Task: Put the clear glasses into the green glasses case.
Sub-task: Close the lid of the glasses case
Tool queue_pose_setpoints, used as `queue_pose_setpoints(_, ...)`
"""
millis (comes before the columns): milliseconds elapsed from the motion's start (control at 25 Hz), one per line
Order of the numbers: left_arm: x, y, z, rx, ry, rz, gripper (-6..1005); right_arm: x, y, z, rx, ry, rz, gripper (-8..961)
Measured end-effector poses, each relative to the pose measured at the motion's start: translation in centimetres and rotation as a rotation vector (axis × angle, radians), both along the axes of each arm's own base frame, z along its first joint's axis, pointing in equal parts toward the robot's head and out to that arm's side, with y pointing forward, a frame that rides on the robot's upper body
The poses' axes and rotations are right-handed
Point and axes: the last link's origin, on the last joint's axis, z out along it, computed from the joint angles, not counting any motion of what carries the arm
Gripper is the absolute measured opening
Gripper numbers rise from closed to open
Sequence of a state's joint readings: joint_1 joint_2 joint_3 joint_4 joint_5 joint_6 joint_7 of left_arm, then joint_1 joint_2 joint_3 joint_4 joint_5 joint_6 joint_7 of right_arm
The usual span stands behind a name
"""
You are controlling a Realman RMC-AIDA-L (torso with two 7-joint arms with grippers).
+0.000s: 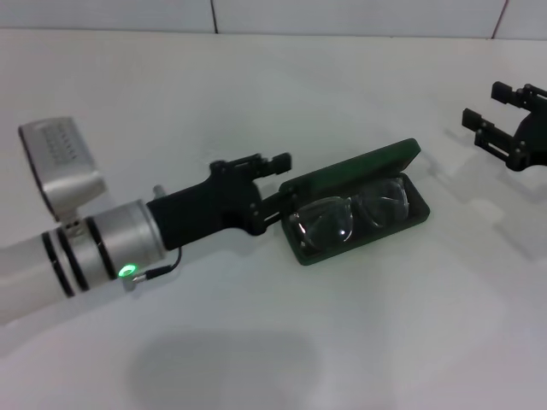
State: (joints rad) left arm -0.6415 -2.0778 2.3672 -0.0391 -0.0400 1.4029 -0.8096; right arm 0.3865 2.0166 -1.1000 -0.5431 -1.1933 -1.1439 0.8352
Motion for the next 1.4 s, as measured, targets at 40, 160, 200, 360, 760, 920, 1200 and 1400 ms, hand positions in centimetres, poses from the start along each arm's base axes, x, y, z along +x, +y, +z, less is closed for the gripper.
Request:
queue_pose_setpoints(40, 0.3, 0.3, 0.0, -0.003, -0.001, 0.000, 502, 0.1, -0.2, -0.1, -0.005, 0.003, 0.001, 547)
queue_pose_setpoints(160, 1.1, 1.2, 0.1, -0.009, -0.016, -0.002, 502, 0.3, -1.2, -0.3, -0.032, 0.023, 0.019, 546)
queue_pose_setpoints(200, 1.3, 1.4, 0.2, -0.010, -0.019, -0.002, 502, 0.4, -1.7, -0.2, -0.042, 0.028, 0.028, 546)
queue_pose_setpoints(360, 1.5, 1.9, 0.1, -0.014, -0.004, 0.003, 501, 1.5, -3.7, 0.1, -0.092, 0.016, 0.057, 546)
queue_pose_setpoints(760, 1.6, 2.4, -0.9, -0.012, 0.028, 0.038, 502, 4.2, -7.7, -2.9, -0.107, -0.009, 0.014, 545)
queue_pose_setpoints(920, 2.2, 2.6, -1.2, -0.017, 0.013, 0.040, 502, 4.5, -7.9, -3.7, -0.046, -0.017, 0.001, 544)
queue_pose_setpoints(1200, 2.7, 3.1, -1.2, -0.022, 0.013, 0.045, 502, 4.5, -6.5, -5.3, -0.080, -0.047, -0.051, 543)
queue_pose_setpoints(1400, 3.1, 3.5, -1.2, -0.023, 0.013, 0.035, 502, 3.8, -5.3, -6.2, -0.105, -0.063, -0.062, 543)
